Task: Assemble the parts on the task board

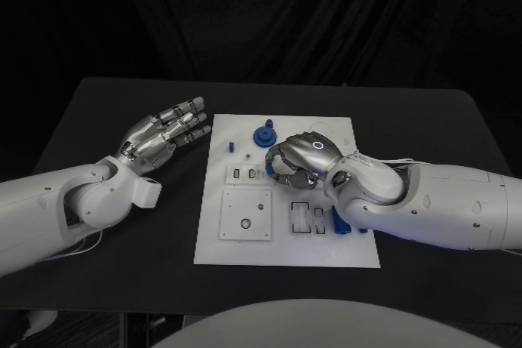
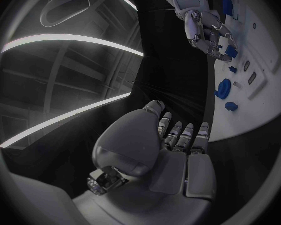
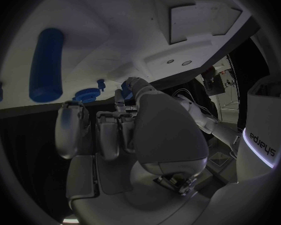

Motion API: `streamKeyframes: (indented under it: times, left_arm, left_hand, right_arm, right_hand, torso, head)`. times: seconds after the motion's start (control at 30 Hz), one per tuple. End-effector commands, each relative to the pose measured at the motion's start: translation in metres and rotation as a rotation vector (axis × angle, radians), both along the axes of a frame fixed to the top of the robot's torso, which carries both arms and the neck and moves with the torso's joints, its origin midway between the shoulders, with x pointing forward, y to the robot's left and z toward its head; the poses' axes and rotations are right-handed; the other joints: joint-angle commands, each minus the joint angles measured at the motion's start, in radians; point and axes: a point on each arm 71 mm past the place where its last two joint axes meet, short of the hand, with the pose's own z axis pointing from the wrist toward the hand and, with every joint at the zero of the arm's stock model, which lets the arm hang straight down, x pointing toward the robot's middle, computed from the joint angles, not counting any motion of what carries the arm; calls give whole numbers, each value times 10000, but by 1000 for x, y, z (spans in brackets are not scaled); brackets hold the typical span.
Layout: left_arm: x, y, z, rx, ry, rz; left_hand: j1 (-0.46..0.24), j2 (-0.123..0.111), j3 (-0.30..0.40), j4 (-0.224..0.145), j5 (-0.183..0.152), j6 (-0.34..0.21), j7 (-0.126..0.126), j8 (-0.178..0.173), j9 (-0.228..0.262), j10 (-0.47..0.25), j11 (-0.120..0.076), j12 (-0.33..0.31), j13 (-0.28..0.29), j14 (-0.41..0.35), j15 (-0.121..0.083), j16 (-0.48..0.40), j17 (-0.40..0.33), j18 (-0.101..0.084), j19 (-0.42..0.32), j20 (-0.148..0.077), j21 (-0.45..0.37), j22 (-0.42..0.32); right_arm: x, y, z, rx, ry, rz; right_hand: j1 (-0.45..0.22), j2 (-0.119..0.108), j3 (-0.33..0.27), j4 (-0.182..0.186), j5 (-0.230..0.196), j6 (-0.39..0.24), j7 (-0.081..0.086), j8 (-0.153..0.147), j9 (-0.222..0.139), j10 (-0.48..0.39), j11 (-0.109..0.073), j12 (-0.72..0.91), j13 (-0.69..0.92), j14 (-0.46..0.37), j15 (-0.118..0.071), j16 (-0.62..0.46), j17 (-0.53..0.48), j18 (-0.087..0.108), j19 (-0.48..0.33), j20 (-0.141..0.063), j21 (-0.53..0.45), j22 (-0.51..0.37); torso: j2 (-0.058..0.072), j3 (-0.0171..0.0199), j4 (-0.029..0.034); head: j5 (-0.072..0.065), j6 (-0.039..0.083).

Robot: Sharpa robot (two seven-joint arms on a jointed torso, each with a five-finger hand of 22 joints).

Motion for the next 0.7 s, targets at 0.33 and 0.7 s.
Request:
streamKeyframes:
  times: [0.33, 0.7]
  left_arm:
    - [0, 0, 0, -60, -26, -51]
    - [1, 0, -1, -39, -13, -45]
  left_hand:
    - [-108, 30, 63, 8, 5, -29, 48, -44, -3, -22, -33, -31, -6, -36, 30, 2, 4, -186, -6, -11, -22, -10]
    - [-108, 30, 63, 8, 5, -29, 48, -44, -3, -22, -33, -31, -6, -36, 30, 2, 4, -186, -6, -11, -22, -10]
  right_arm:
    - [2, 1, -3, -433, 142, -333]
    - [3, 3, -6, -697, 299, -342]
  right_hand:
    - [-89, -104, 73, -12, 45, 40, 53, -55, -28, 1039, 120, 26, 2634, 1030, 32, 29, 2635, -43, 138, 40, -39, 1969]
    - [-196, -153, 104, -1, -92, -18, 90, -173, -64, 1039, 143, 26, 2634, 1030, 62, 29, 2635, -34, 129, 74, -66, 1957]
  torso:
    - [-14, -13, -17]
    - [-11, -9, -6]
  head:
    - [0, 3]
    - [-18, 3]
